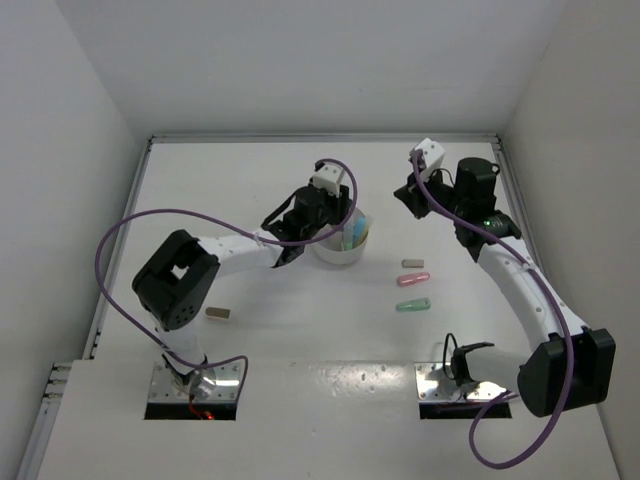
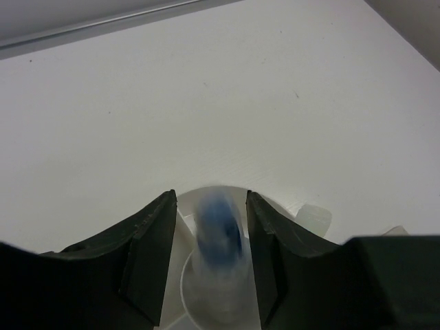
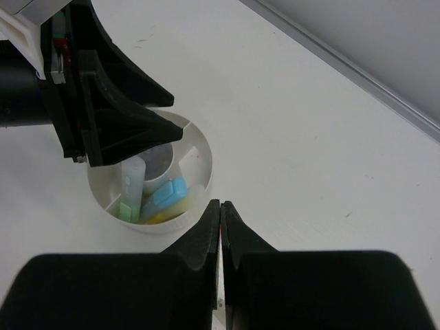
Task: Sort the stationery into containers
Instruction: Place the stationery in the storage box, then pick up the stationery from the center of the board.
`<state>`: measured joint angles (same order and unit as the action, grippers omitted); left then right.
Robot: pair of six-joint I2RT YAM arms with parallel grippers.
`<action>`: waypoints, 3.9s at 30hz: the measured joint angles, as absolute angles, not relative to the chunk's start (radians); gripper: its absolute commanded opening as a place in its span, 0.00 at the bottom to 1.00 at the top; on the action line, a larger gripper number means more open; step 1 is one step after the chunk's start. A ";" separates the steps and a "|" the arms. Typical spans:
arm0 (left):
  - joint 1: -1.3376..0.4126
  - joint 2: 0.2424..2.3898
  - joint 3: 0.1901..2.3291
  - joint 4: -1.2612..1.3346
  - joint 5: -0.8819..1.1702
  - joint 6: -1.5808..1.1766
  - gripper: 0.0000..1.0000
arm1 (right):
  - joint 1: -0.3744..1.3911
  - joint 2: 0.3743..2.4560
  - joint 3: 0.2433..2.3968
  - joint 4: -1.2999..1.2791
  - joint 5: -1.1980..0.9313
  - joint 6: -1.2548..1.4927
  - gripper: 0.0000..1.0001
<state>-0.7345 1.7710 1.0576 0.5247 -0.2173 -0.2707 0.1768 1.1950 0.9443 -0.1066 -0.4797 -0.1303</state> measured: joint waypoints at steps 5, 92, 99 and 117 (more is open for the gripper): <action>-0.735 1.754 1.057 0.525 -0.218 -0.270 0.54 | 0.175 1.195 0.944 -0.107 -0.482 -0.130 0.00; -0.312 1.935 1.294 -0.849 -0.244 -1.810 0.54 | 0.158 1.226 1.020 -0.263 -0.602 -0.131 0.30; -0.314 1.936 1.294 -0.850 -0.209 -1.812 0.51 | 0.158 1.226 1.020 -0.263 -0.602 -0.127 0.30; -0.334 1.936 1.344 -0.802 -0.242 -1.613 0.00 | 0.158 1.219 1.020 -0.262 -0.602 -0.123 0.29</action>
